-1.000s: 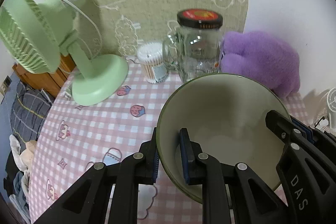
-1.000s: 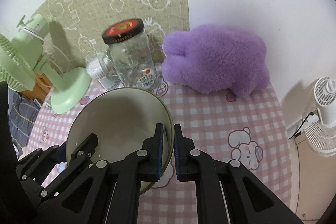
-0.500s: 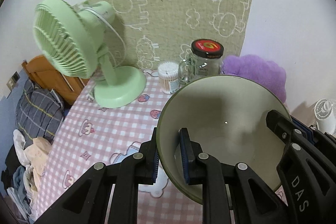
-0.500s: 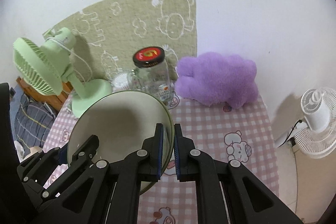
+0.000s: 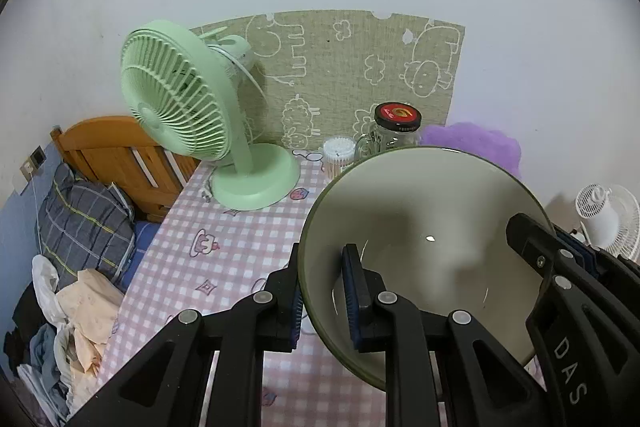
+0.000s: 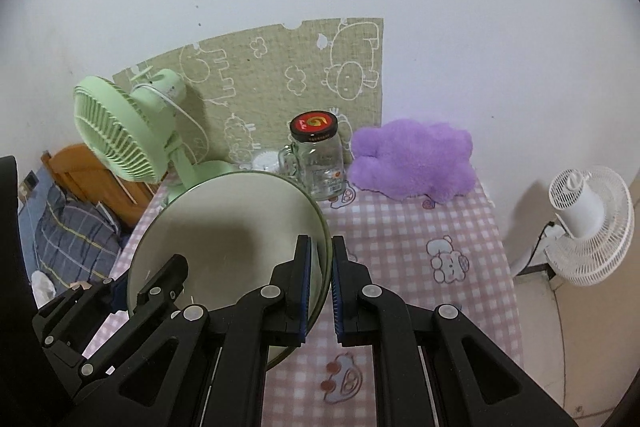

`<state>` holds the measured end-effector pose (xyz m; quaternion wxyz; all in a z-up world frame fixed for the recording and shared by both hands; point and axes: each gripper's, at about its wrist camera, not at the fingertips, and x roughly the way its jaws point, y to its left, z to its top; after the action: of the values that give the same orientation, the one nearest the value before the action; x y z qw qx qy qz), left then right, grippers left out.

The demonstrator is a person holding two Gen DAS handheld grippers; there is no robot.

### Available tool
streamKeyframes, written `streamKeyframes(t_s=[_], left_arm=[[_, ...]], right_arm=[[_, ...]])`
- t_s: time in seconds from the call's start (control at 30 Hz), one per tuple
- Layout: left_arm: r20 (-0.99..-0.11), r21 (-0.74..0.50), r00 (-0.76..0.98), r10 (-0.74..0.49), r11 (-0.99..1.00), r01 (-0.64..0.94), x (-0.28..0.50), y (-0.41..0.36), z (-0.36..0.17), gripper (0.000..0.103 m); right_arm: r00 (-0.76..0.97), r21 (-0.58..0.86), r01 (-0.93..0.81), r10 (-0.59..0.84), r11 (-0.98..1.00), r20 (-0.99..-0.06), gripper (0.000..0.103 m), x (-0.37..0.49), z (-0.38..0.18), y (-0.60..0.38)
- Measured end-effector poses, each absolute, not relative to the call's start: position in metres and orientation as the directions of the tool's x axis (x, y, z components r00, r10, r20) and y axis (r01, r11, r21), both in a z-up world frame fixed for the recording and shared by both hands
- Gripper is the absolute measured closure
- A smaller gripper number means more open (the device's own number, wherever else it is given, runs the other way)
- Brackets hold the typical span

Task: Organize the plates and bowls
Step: 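Lift the green-rimmed bowl and carry it back toward the plate stack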

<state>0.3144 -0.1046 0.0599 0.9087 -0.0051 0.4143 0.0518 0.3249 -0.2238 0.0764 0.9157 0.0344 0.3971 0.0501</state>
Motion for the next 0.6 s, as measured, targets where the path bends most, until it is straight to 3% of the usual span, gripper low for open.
streamKeyframes(t_s=[0.6], left_arm=[[-0.742,0.027,0.67,0.027,1.0,-0.011,0.23,-0.048,0.067,0.088]], right_arm=[[0.686,0.092,0.005,0.063,0.996,-0.725,0.091,0.225,0.088,-0.168]])
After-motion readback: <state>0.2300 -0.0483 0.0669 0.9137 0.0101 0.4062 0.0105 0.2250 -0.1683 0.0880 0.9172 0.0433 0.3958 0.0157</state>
